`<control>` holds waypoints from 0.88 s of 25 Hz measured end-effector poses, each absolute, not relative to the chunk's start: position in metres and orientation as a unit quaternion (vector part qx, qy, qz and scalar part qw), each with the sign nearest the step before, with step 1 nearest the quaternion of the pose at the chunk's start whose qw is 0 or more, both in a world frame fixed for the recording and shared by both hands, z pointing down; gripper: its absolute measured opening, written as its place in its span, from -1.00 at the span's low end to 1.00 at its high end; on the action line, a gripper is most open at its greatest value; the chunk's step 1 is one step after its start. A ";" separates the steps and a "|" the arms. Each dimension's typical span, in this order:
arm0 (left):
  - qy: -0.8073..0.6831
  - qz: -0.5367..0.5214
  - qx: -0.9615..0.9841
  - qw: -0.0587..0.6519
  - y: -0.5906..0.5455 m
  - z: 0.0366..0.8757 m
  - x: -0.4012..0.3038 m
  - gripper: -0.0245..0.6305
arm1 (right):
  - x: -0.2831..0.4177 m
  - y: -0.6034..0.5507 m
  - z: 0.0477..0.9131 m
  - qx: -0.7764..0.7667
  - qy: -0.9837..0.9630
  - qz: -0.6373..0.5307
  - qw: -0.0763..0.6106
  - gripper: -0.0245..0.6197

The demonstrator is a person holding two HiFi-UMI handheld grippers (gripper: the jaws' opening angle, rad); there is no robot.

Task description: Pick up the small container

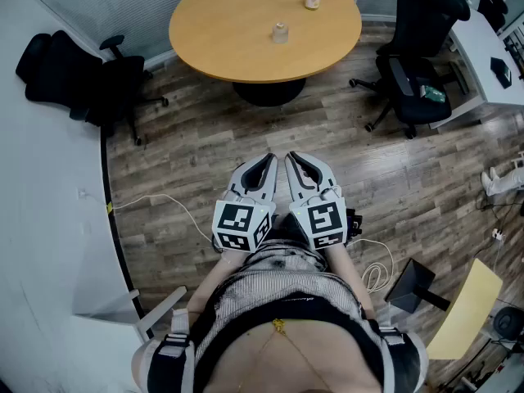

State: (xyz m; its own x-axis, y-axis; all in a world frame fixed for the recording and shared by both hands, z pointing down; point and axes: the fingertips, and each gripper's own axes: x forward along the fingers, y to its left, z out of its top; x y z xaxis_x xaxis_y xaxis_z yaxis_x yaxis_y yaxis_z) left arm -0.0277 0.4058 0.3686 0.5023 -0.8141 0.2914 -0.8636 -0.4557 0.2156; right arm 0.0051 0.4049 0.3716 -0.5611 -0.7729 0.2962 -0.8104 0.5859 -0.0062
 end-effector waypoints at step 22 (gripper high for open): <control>-0.524 0.057 0.832 0.172 0.400 0.371 0.010 -0.84 | 0.043 0.398 0.374 0.411 -0.902 0.080 0.106 -0.82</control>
State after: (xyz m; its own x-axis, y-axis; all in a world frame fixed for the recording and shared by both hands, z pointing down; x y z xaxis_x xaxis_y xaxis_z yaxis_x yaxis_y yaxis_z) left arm 0.0104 0.4004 0.3713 0.4453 -0.8518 0.2758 -0.8914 -0.3925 0.2268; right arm 0.0428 0.3979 0.3744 -0.6400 -0.7238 0.2578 -0.7580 0.6497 -0.0579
